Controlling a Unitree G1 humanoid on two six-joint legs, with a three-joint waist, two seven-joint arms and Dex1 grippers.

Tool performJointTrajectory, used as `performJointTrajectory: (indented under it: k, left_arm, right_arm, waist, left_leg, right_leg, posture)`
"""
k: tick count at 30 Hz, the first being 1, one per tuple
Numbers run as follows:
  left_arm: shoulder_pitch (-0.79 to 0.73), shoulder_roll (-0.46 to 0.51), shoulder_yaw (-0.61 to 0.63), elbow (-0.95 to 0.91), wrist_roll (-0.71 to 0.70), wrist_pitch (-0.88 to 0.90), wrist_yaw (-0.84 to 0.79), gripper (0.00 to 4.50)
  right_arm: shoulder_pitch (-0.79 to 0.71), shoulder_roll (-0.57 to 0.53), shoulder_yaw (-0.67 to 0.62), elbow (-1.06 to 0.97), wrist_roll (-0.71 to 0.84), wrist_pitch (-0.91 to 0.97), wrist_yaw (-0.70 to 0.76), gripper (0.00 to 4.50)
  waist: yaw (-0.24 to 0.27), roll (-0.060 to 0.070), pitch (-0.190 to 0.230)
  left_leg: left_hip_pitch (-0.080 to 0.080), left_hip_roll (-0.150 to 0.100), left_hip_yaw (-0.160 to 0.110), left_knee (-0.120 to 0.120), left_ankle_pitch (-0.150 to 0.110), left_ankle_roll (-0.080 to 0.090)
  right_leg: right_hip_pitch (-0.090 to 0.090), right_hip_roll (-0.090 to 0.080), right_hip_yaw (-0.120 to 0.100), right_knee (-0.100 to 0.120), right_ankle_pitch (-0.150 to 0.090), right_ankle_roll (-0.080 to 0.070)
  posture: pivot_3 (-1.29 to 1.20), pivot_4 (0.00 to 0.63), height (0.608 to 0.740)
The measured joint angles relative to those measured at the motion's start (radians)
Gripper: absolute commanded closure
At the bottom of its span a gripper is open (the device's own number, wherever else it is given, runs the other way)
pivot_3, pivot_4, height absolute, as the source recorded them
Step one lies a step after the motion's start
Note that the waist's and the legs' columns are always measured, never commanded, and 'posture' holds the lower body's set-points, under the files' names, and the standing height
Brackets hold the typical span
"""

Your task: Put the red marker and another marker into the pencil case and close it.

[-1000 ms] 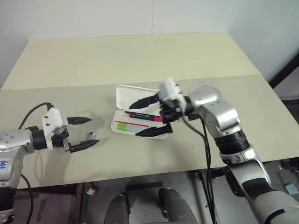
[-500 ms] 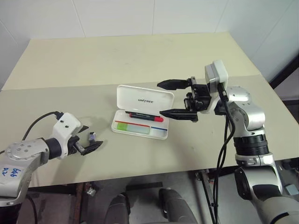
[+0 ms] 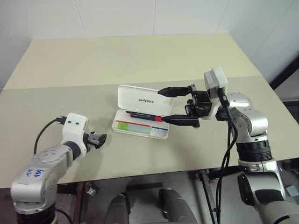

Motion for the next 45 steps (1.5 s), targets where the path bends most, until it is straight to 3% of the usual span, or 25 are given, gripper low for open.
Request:
performJointTrajectory:
  k: [6, 16, 29, 35, 45]
  left_arm:
    - [-0.037, -0.094, 0.0, -0.043, 0.059, 0.136, 0.079, 0.0]
    - [-0.029, -0.157, -0.02, -0.068, 0.11, 0.146, 0.13, 0.0]
    - [-0.026, -0.116, -0.02, -0.059, 0.119, 0.145, 0.114, 4.12]
    - [0.006, -0.074, -0.021, -0.05, 0.124, 0.084, 0.089, 4.15]
    - [0.082, 0.07, 0.056, 0.001, 0.058, -0.324, -0.169, 4.15]
  right_arm:
    - [0.002, -0.005, 0.0, -0.001, 0.001, -0.005, 0.0, 0.04]
    - [0.034, -0.005, 0.0, -0.014, 0.001, -0.017, -0.02, 0.04]
    - [0.039, -0.006, -0.003, -0.022, 0.001, -0.051, -0.029, 0.0]
    - [0.039, -0.006, -0.004, -0.004, 0.001, -0.058, -0.023, 0.0]
    - [0.037, -0.045, -0.005, 0.01, 0.019, -0.07, 0.056, 0.0]
  waist:
    - [-0.003, 0.0, 0.0]
    - [-0.002, 0.0, 0.0]
    - [-0.004, 0.0, 0.0]
    - [-0.004, 0.0, 0.0]
    - [-0.001, 0.0, 0.0]
  left_leg:
    - [0.0, 0.0, -0.001, 0.002, 0.0, -0.001]
    - [0.001, 0.0, -0.001, 0.006, -0.002, -0.004]
    - [0.001, 0.0, -0.001, 0.006, -0.002, -0.004]
    - [0.001, 0.001, -0.001, 0.006, -0.003, -0.005]
    - [0.001, 0.001, 0.0, 0.004, -0.004, -0.005]
  right_leg:
    - [0.001, 0.001, 0.001, 0.0, 0.0, 0.0]
    - [0.002, 0.001, 0.001, 0.0, 0.001, 0.001]
    - [0.003, 0.002, 0.003, 0.0, 0.001, 0.002]
    - [0.003, 0.002, 0.003, -0.001, 0.001, 0.002]
    - [0.003, 0.001, 0.003, -0.005, 0.0, -0.002]
  posture:
    - [0.0, 0.15, 0.74]
    - [0.0, 0.15, 0.74]
    - [0.0, 0.15, 0.74]
    - [0.0, 0.15, 0.74]
    - [0.0, 0.15, 0.74]
